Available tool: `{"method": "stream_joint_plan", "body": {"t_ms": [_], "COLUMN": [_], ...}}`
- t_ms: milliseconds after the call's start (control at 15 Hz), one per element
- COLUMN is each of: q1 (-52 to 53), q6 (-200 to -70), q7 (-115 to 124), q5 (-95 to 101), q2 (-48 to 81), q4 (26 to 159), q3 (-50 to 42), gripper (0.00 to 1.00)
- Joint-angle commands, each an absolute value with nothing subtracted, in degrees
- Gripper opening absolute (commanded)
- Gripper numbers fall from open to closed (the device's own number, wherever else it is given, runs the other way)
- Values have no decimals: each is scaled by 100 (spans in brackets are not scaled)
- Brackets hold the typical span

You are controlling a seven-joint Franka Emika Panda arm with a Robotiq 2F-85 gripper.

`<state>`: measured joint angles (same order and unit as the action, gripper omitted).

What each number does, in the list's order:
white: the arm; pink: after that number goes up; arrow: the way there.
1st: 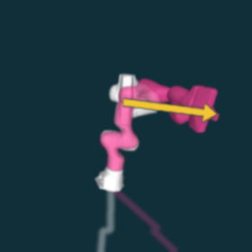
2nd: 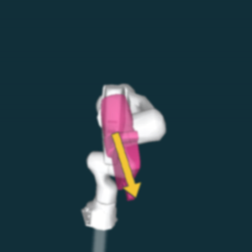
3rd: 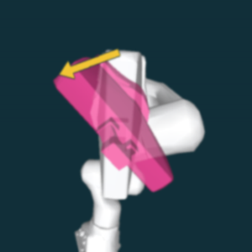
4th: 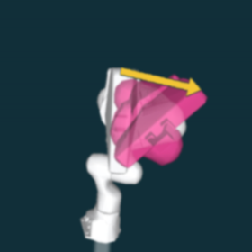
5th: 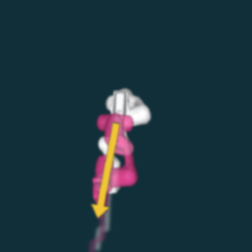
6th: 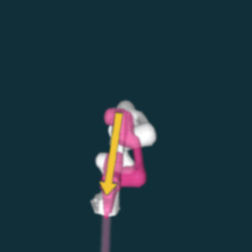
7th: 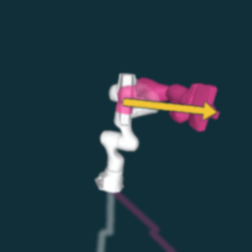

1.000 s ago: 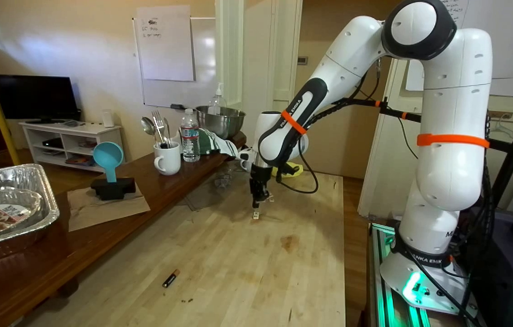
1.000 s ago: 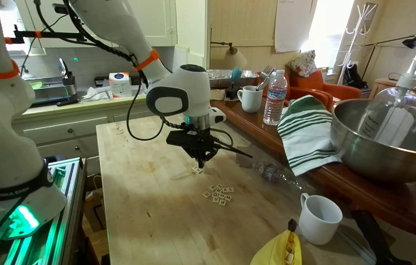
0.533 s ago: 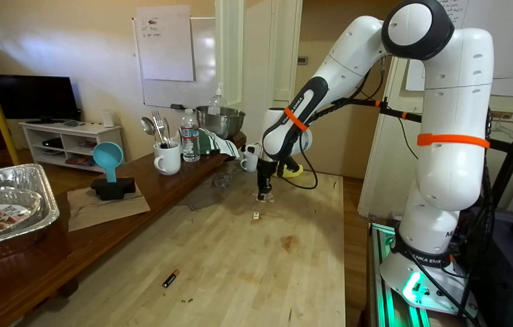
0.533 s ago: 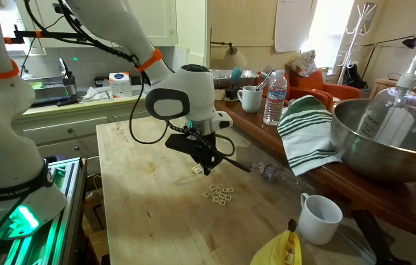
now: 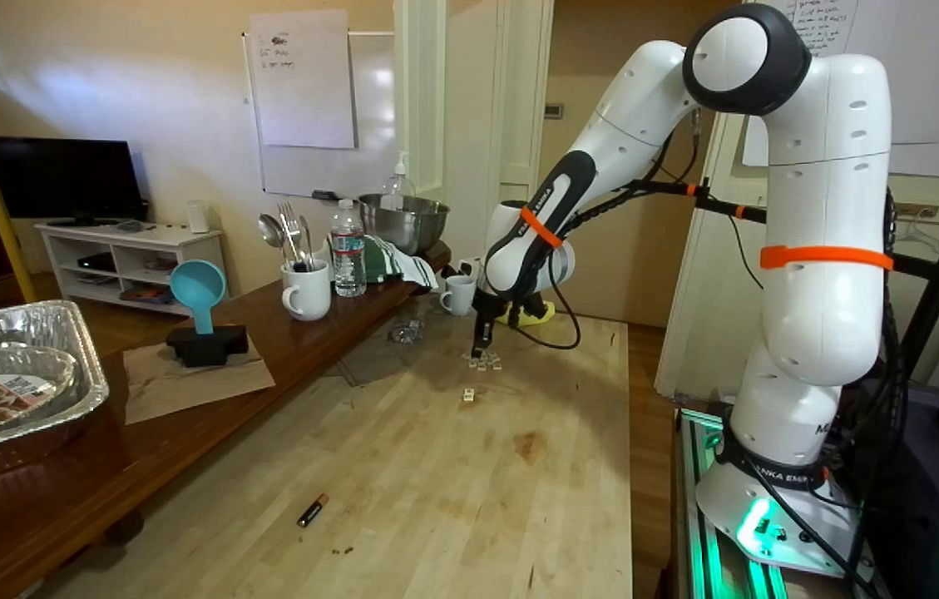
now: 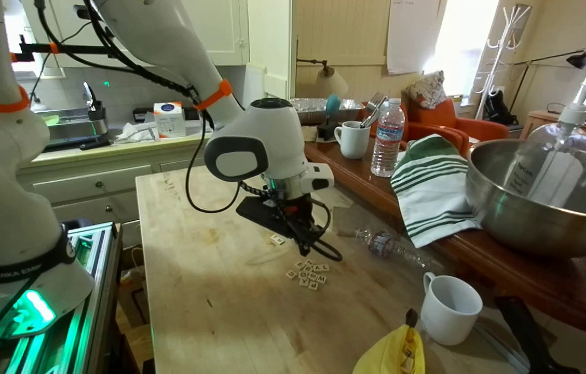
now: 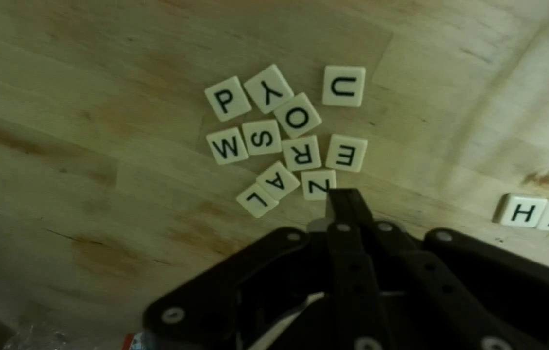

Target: Use the tiles to create the word 'The'.

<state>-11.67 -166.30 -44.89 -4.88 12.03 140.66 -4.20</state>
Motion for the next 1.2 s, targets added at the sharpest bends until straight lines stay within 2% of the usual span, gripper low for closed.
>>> {"method": "stream_joint_plan", "body": {"t_ms": [0,1133], "q1": [-1162,-1234], "q6": [-16954,-16742], "q7": [-3906,-3198], "q5": [-105,568], "q2": [1523,1551], "q4": [13973,13998], "q3": [-495,-467], "gripper": [0,0]}}
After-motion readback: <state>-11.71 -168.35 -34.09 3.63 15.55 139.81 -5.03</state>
